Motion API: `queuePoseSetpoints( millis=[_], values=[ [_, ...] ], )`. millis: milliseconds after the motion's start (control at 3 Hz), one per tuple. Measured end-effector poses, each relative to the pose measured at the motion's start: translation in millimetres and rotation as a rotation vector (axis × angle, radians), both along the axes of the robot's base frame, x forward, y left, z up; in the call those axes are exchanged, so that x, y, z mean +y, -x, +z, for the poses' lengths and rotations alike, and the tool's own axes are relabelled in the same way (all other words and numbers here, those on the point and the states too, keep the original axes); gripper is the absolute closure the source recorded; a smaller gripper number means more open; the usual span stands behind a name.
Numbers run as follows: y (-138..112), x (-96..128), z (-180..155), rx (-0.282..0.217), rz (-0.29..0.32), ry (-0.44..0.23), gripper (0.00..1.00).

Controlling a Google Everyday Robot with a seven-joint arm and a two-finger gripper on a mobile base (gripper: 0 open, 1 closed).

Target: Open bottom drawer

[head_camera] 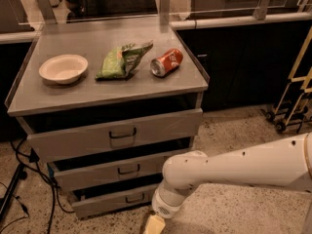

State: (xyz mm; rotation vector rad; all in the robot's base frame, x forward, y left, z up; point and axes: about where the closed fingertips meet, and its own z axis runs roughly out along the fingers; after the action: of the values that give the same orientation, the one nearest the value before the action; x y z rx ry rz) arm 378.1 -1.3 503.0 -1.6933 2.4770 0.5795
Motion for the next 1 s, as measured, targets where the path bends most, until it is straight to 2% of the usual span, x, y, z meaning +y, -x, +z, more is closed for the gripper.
queuePoseSetpoints(
  millis=[333, 667, 1000],
  values=[
    [0, 0, 0, 0.000, 0.000, 0.000, 0.00],
    [-5, 2, -24, 0.015, -0.007, -0.031, 0.00],
    [-29, 10, -49, 0.001, 0.015, -0.057, 0.00]
  ],
)
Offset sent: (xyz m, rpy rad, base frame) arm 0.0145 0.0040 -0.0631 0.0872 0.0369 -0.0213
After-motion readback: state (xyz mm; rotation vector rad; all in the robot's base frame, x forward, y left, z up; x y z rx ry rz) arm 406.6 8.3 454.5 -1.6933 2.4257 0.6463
